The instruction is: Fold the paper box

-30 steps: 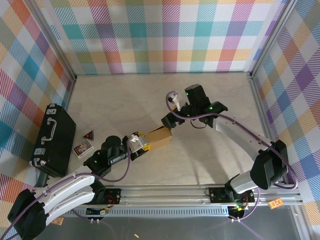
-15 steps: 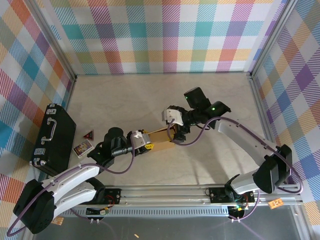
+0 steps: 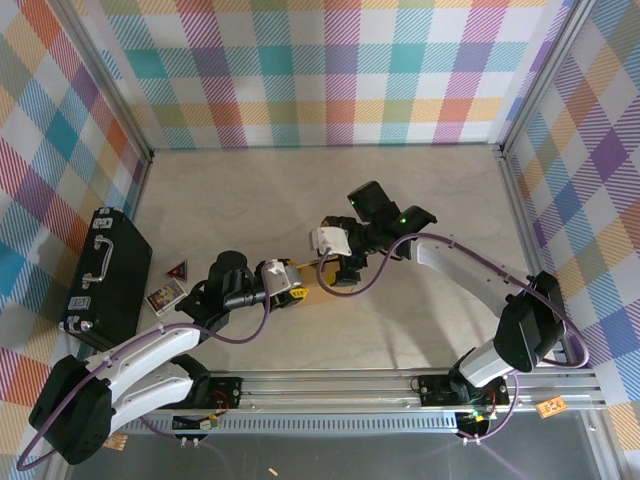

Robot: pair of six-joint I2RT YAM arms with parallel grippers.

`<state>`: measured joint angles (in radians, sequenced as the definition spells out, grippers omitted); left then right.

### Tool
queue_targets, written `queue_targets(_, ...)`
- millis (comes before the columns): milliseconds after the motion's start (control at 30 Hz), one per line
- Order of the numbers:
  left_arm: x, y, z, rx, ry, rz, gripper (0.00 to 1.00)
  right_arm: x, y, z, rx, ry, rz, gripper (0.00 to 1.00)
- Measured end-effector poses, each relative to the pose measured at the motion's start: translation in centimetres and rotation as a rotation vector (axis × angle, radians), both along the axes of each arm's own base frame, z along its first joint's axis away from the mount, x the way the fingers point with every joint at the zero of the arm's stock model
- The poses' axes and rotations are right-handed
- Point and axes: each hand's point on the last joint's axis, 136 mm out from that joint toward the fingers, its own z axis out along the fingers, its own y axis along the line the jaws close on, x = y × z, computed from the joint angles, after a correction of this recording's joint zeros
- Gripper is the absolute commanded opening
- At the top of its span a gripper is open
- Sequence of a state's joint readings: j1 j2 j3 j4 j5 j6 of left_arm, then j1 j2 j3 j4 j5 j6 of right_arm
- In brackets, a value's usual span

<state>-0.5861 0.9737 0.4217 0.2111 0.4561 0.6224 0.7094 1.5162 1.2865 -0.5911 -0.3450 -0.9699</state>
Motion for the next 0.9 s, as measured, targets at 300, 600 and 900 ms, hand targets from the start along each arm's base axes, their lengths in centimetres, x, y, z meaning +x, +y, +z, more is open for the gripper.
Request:
queue_targets(300,0.1,0.0,-0.1,0.002,0.004,0.000,0.37,1.2,2.1,-0.3,0.022,-0.018,-0.025,0.99)
queue_targets(600,0.3,0.1,-0.3,-0.002,0.022,0.017,0.39,2.1,2.5,-1.0,-0.003,-0.019,-0.059,0.98)
queue_targets(900,0.5,0.3,-0.3,-0.004,0.026,0.029,0.40,2.8,3.1,-0.1,0.044,0.020,-0.140,0.99)
